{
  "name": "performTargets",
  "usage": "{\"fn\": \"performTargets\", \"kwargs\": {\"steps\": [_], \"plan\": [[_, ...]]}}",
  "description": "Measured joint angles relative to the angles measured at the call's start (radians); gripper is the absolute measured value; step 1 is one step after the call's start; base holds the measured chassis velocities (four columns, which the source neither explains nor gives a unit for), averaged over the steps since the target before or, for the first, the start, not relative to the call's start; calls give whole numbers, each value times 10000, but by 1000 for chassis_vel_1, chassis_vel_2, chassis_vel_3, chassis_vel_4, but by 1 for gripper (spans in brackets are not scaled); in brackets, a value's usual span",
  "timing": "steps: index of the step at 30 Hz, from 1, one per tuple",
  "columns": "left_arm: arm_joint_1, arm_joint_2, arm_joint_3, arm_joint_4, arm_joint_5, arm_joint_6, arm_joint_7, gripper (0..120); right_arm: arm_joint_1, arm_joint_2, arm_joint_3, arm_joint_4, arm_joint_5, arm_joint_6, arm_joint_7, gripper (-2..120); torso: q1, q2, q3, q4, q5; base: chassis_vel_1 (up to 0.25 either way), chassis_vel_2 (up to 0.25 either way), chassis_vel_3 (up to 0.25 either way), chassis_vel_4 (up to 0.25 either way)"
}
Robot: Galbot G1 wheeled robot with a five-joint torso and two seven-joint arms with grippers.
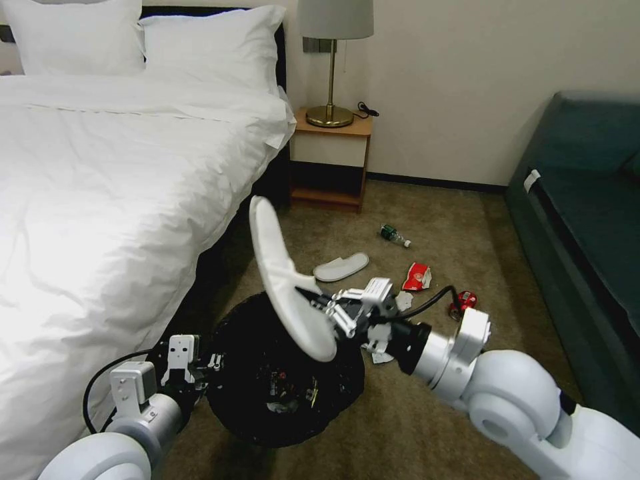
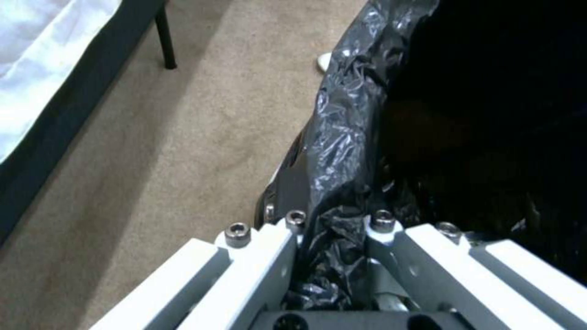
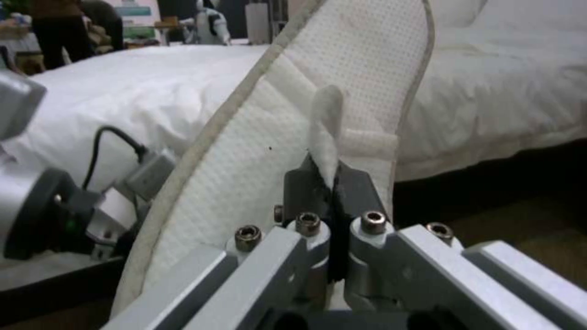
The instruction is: Pick up the trash bin, then pick up the garbage on the floor and place it into the trash bin.
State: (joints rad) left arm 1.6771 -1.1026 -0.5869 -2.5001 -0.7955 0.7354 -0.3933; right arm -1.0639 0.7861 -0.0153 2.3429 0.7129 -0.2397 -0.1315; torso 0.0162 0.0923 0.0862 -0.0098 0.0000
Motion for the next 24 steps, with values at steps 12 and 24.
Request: {"fn": "performTargets", "kwargs": {"steps": [12,24], "plan": [[-20,-25,-41,0,17,0,27,2,7,198,-131,53,-108,-221,618,39,0,0,0,-1,-1,0,0,0,0],[50,-41,-132,0,59,0,50,2,346,365,563,193,641,-434,1090,86,0,0,0,-1,0,0,0,0,0]]}}
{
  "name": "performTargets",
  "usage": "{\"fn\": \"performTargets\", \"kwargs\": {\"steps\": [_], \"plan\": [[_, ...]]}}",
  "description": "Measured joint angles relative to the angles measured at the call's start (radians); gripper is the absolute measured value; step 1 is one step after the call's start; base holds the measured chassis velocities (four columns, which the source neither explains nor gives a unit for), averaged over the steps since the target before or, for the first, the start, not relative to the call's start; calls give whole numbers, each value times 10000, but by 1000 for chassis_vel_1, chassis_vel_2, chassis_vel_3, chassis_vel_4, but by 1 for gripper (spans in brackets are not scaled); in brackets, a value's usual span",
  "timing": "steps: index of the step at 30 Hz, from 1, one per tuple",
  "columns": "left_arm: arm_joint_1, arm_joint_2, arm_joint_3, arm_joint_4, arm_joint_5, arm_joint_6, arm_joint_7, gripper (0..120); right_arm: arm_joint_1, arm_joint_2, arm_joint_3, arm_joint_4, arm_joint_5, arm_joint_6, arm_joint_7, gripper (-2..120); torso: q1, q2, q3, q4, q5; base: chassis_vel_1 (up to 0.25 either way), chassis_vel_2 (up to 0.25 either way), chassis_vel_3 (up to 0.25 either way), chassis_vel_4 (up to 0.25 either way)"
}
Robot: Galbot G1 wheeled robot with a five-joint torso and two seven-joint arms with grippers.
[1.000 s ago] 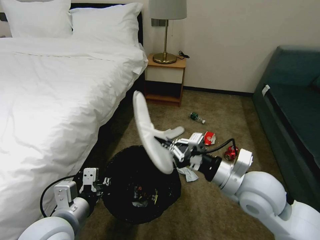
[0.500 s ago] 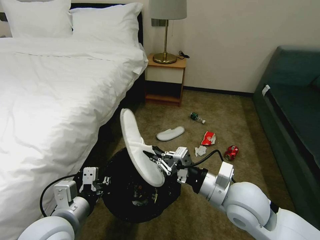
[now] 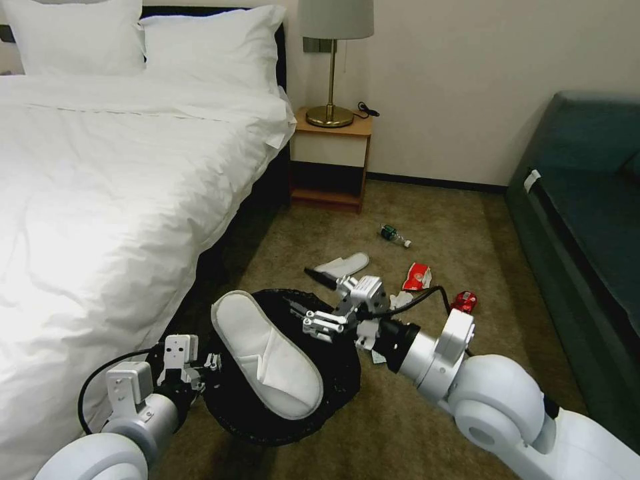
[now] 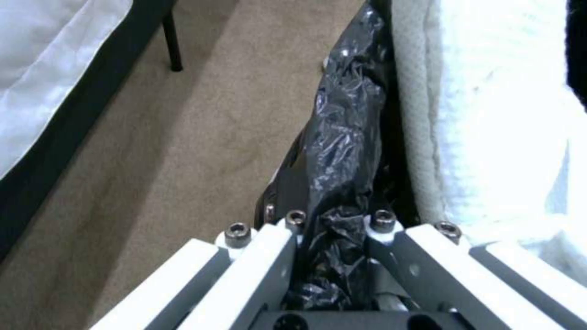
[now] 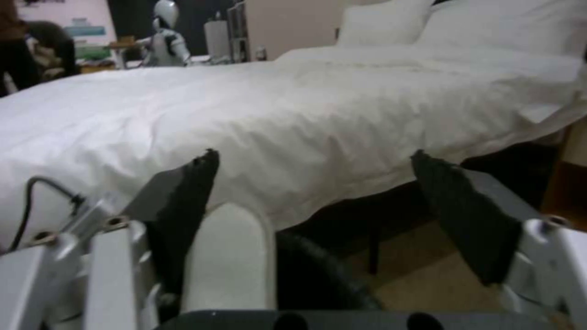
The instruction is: Pick up the trash bin, then pick up the garbage on the floor and place it into the trash bin.
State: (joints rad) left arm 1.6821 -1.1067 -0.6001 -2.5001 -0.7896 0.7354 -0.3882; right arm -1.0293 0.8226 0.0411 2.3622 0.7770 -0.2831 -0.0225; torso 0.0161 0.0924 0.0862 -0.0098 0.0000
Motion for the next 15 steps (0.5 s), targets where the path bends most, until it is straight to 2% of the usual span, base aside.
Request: {"fn": "performTargets", "kwargs": {"steps": [5,6,9,15], "plan": [[40,-21,-29,0,26,0,13,2,163,46,662,42,673,-56,627,99,0,0,0,-1,0,0,0,0,0],[40,-21,-29,0,26,0,13,2,163,46,662,42,673,-56,627,99,0,0,0,-1,0,0,0,0,0],[70,-70,-93,0,39,0,20,2,408,209,1016,-250,916,-54,1516,100,0,-1,0,0,0,0,0,0,0],[162,-75,-200,0,36,0,23,2,443,415,1391,-629,919,-49,2167,100,0,0,0,0,0,0,0,0,0]]}}
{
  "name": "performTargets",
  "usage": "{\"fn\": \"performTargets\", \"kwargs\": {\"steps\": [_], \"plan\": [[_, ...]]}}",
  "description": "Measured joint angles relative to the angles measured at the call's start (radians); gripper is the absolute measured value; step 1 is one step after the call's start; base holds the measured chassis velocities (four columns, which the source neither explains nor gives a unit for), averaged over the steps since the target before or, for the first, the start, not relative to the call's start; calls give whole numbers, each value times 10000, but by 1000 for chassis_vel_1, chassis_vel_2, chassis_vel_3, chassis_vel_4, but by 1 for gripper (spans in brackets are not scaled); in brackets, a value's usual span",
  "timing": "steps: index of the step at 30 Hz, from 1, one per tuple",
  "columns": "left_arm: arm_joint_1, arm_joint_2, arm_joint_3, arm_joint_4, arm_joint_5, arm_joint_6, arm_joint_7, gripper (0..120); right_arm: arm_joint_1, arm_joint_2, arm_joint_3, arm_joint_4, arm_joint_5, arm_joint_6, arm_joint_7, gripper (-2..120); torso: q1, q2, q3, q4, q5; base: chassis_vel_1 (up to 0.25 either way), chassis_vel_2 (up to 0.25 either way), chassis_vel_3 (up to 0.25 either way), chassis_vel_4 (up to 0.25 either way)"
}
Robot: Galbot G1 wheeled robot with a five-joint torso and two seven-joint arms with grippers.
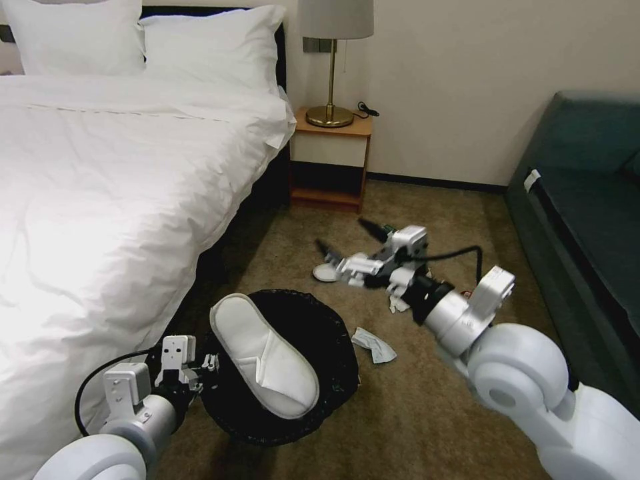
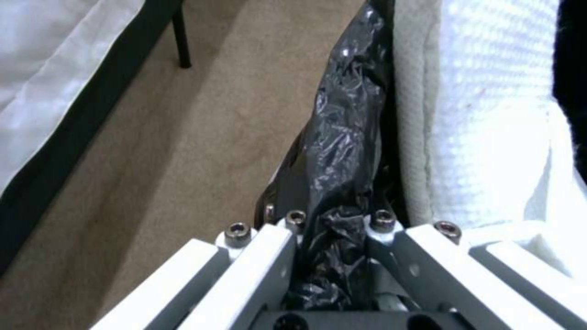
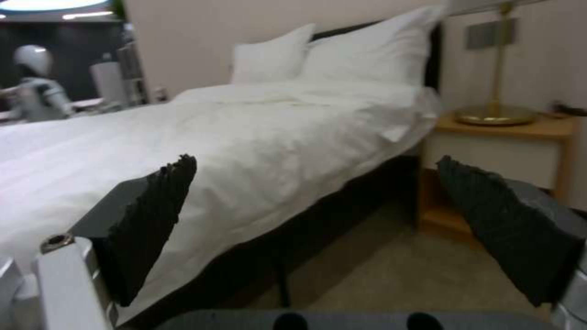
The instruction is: Pick up the trash bin, then pick up the garbage on the floor and place it into the trash bin.
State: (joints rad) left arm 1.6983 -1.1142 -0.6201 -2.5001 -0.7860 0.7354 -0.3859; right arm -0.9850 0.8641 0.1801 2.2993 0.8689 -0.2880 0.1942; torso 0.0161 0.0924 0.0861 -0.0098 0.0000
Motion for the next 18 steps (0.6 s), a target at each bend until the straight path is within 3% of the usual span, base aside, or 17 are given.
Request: {"fn": "performTargets", "kwargs": {"steps": [7,18], "plan": [[49,-65,-110,0,23,0,-3,2,-721,149,278,-275,-419,-125,529,100,0,0,0,0,0,0,0,0,0],[12,-264,-494,0,141,0,-188,2,-2913,839,1396,-934,-2368,135,743,100,-1,-1,-1,-2,2,0,0,0,0]]}}
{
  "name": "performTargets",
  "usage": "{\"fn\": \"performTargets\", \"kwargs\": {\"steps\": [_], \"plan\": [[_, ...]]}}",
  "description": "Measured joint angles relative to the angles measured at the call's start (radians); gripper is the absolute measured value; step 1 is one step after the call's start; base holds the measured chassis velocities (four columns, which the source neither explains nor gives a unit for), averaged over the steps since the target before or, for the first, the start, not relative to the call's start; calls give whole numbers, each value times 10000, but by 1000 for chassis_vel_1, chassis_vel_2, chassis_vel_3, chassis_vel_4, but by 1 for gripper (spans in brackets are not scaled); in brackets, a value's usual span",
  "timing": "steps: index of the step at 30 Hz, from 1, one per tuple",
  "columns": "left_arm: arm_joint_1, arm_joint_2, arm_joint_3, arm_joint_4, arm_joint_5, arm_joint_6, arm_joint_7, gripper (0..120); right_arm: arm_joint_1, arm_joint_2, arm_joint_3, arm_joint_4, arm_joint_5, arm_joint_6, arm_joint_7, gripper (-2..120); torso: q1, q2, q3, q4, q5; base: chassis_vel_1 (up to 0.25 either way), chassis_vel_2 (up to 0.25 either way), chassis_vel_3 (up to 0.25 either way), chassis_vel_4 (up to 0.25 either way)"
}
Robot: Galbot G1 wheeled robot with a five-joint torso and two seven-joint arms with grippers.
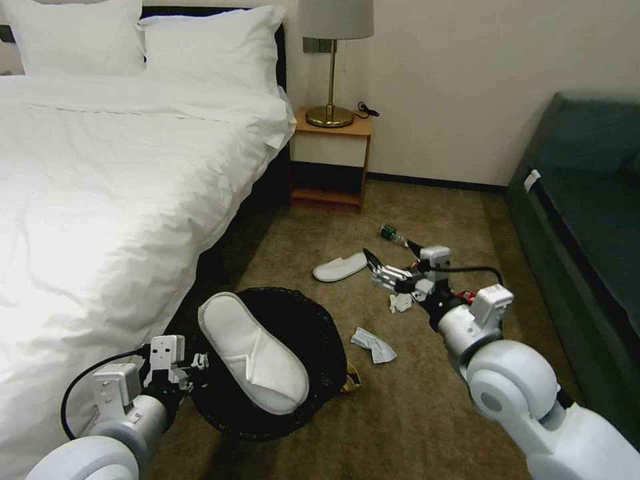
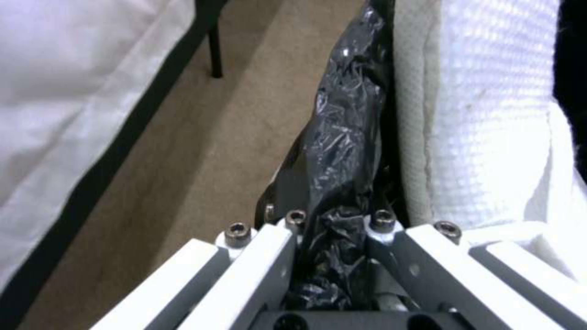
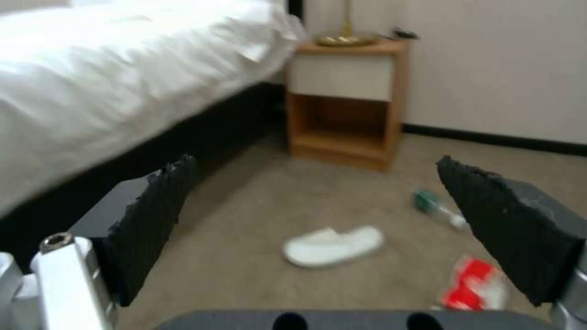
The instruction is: Pick up the trash bin, then pick up the garbage on the floor and place it into the trash bin.
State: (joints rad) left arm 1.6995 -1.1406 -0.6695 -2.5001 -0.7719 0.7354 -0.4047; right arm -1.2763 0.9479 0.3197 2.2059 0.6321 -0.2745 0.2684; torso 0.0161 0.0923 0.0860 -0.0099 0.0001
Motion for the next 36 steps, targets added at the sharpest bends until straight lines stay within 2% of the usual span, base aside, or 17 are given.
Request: {"fn": "performTargets", "kwargs": {"steps": [5,14,25,32,34,36], "plan": [[-271,0,-185,0,-70,0,-144,2,-1265,255,994,-28,-755,272,-341,100,1,0,0,0,-2,0,0,0,0],[-580,149,-451,0,-246,0,-236,2,-2333,496,1789,58,-1261,488,-769,100,0,0,0,0,-2,0,0,0,0],[-634,162,-636,0,-400,0,-254,2,-2356,620,1565,-262,-1463,616,-1002,100,0,0,0,1,-2,0,0,0,0],[-638,168,-724,0,-473,0,-259,2,-2327,563,1326,-791,-1701,545,-1514,100,0,1,1,1,-2,0,0,0,0],[-639,183,-744,-1,-501,0,-259,2,-2272,553,1181,-1014,-1755,517,-1651,100,0,0,1,1,-2,0,0,0,0],[-639,242,-868,0,-617,0,-264,2,-1881,563,593,-1903,-1731,488,-1898,100,0,1,1,0,-2,0,0,0,0]]}}
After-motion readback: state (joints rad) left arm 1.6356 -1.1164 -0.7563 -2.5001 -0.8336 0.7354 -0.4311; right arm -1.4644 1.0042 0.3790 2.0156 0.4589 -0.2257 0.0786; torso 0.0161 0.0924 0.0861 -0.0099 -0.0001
